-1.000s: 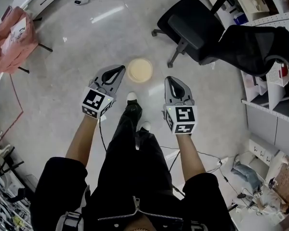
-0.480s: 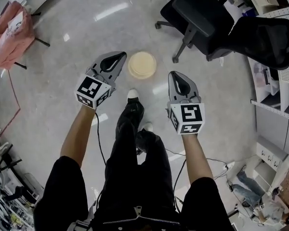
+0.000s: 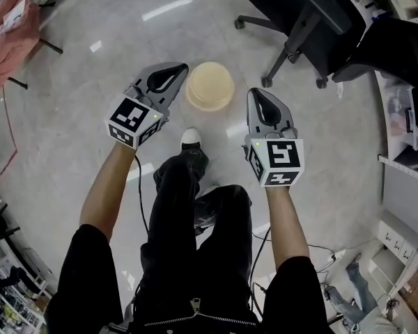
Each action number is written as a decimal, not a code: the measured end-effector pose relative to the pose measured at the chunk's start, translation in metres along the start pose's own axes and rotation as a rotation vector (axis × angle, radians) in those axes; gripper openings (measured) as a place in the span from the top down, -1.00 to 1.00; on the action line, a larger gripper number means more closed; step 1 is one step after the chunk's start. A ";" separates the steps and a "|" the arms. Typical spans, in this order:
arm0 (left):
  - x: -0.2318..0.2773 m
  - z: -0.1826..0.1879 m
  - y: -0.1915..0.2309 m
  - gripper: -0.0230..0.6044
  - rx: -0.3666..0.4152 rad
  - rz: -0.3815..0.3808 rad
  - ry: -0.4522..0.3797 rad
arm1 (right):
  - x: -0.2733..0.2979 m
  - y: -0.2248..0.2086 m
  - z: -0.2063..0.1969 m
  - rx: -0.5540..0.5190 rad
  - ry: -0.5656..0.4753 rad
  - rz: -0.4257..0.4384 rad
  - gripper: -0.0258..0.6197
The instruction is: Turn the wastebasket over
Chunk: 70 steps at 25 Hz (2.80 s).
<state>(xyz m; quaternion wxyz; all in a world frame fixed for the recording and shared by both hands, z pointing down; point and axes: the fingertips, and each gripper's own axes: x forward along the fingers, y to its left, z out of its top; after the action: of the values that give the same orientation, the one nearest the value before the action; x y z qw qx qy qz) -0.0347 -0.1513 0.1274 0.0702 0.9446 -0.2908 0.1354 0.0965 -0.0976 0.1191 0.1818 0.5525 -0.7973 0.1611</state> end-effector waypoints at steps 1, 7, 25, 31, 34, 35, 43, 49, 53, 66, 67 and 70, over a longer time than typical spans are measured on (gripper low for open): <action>0.006 -0.014 0.002 0.91 0.003 0.002 -0.001 | 0.007 -0.002 -0.011 -0.005 -0.004 -0.001 0.89; 0.041 -0.096 0.009 0.91 0.008 0.019 -0.020 | 0.051 -0.016 -0.086 -0.034 -0.026 0.002 0.89; 0.084 -0.259 0.023 0.91 0.066 0.042 -0.081 | 0.152 -0.032 -0.228 -0.124 -0.107 0.037 0.88; 0.094 -0.296 0.032 0.91 0.018 0.010 -0.060 | 0.168 -0.041 -0.261 -0.142 -0.073 0.027 0.88; 0.093 -0.312 0.036 0.89 0.006 0.007 -0.043 | 0.175 -0.045 -0.275 -0.158 -0.042 0.024 0.88; 0.095 -0.316 0.039 0.85 0.001 0.005 -0.038 | 0.178 -0.048 -0.277 -0.158 -0.034 0.026 0.88; 0.109 -0.337 0.050 0.18 -0.107 -0.006 -0.041 | 0.197 -0.049 -0.289 -0.158 0.001 0.057 0.62; 0.120 -0.356 0.053 -0.19 -0.165 -0.039 -0.016 | 0.222 -0.043 -0.305 -0.080 0.054 0.128 0.17; 0.126 -0.368 0.053 -0.28 -0.225 -0.080 -0.004 | 0.235 -0.048 -0.323 0.045 0.112 0.186 0.12; 0.138 -0.392 0.038 -0.30 -0.325 -0.221 0.044 | 0.251 -0.058 -0.343 0.232 0.162 0.295 0.11; 0.139 -0.392 0.038 -0.30 -0.323 -0.229 0.044 | 0.251 -0.057 -0.344 0.244 0.167 0.310 0.11; 0.141 -0.391 0.033 -0.30 -0.314 -0.250 0.053 | 0.252 -0.052 -0.346 0.291 0.182 0.356 0.11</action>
<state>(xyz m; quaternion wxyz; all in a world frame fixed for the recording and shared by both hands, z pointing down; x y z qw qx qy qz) -0.0253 -0.1707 0.5438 0.2406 0.9469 -0.1867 0.1033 0.1029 -0.1644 0.5448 0.1403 0.4066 -0.8310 0.3527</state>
